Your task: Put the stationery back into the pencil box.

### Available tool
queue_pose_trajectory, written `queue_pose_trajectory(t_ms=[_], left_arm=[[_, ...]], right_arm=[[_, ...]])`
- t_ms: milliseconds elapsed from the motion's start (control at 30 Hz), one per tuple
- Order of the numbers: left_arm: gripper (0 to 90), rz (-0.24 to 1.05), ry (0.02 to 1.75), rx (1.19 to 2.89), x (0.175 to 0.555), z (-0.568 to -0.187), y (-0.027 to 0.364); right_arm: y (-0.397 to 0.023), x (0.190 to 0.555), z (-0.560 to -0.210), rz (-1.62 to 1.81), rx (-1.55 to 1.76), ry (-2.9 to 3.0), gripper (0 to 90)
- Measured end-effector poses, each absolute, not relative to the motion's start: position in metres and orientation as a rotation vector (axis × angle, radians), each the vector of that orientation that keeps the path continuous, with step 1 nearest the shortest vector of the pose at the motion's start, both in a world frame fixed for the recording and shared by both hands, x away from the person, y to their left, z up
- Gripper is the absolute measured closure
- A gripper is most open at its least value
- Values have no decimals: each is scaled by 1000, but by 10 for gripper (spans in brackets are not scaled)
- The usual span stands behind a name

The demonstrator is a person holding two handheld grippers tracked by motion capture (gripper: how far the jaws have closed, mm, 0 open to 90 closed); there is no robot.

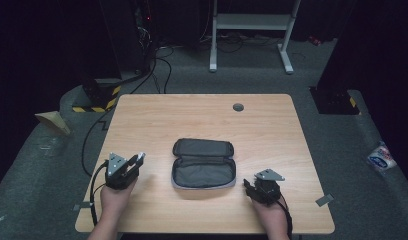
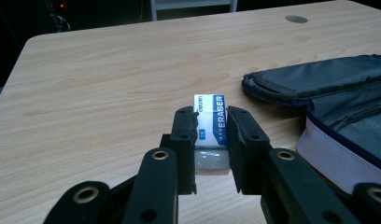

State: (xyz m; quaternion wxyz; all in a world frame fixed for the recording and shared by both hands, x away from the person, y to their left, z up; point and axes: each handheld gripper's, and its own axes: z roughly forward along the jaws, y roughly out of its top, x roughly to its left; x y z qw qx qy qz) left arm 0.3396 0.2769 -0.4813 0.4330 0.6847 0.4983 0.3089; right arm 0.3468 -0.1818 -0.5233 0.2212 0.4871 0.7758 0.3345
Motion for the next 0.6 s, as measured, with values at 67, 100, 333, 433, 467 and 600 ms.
queue_pose_trajectory(t_ms=[67,100,333,433,467,600], left_arm=[[729,766,1237,1708,340,-481,276],[729,766,1237,1708,340,-481,276],[729,756,1209,1718,338,-477,268],[729,755,1199,1721,337,-475,266],[729,752,1196,1721,337,-474,265],[729,743,1175,1731,336,-471,259]], right_arm=[[-182,347,-523,924,1347,2143,460],[-182,347,-523,924,1347,2143,460],[-182,347,-523,924,1347,2144,460],[-182,347,-523,924,1346,2144,460],[-182,347,-523,924,1346,2143,460],[-182,347,-523,924,1346,2145,460]])
